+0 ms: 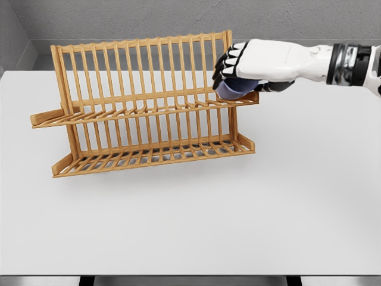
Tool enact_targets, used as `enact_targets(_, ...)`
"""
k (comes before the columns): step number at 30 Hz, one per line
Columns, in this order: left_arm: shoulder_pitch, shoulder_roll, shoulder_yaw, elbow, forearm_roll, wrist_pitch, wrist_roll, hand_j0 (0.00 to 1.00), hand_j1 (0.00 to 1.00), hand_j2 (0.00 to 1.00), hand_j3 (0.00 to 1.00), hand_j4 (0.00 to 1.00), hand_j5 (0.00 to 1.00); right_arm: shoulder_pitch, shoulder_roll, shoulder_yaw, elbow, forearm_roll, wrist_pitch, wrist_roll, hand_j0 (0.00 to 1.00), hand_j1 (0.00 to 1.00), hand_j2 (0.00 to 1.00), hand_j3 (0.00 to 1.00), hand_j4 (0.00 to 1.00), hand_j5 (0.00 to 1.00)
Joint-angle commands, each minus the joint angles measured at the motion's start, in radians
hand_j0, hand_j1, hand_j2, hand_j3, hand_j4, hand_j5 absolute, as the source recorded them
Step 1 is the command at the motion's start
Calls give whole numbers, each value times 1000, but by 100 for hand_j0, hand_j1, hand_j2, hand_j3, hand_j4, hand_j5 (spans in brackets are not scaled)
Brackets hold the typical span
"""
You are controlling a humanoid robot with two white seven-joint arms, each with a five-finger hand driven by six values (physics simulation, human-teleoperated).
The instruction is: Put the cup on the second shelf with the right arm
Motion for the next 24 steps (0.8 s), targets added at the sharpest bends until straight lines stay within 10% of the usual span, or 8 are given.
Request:
enact_targets(1, 0, 0, 0, 0, 0, 0, -1, 100, 100, 100, 100, 100, 100, 0, -1, 5, -3, 5, 1, 1, 100, 100, 100, 100, 100, 100)
enact_targets(11, 0, 0, 0, 0, 0, 0, -1, 100, 100, 100, 100, 100, 100, 14, -38, -228, 7, 4, 1, 1, 100, 100, 100, 100, 100, 100)
enact_targets(15, 0, 0, 0, 0, 0, 0, -1, 100, 100, 100, 100, 100, 100, 294, -96, -541, 153, 2, 1, 1, 100, 100, 100, 100, 100, 100)
enact_targets(18, 0, 0, 0, 0, 0, 0, -1, 100, 100, 100, 100, 100, 100, 630, -44, -762, 150, 4, 1, 1, 100, 100, 100, 100, 100, 100)
enact_targets(24, 0, 0, 1, 0, 0, 0, 1, 100, 100, 100, 100, 100, 100, 692, -13, -785, 161, 63, 1, 1, 100, 100, 100, 100, 100, 100)
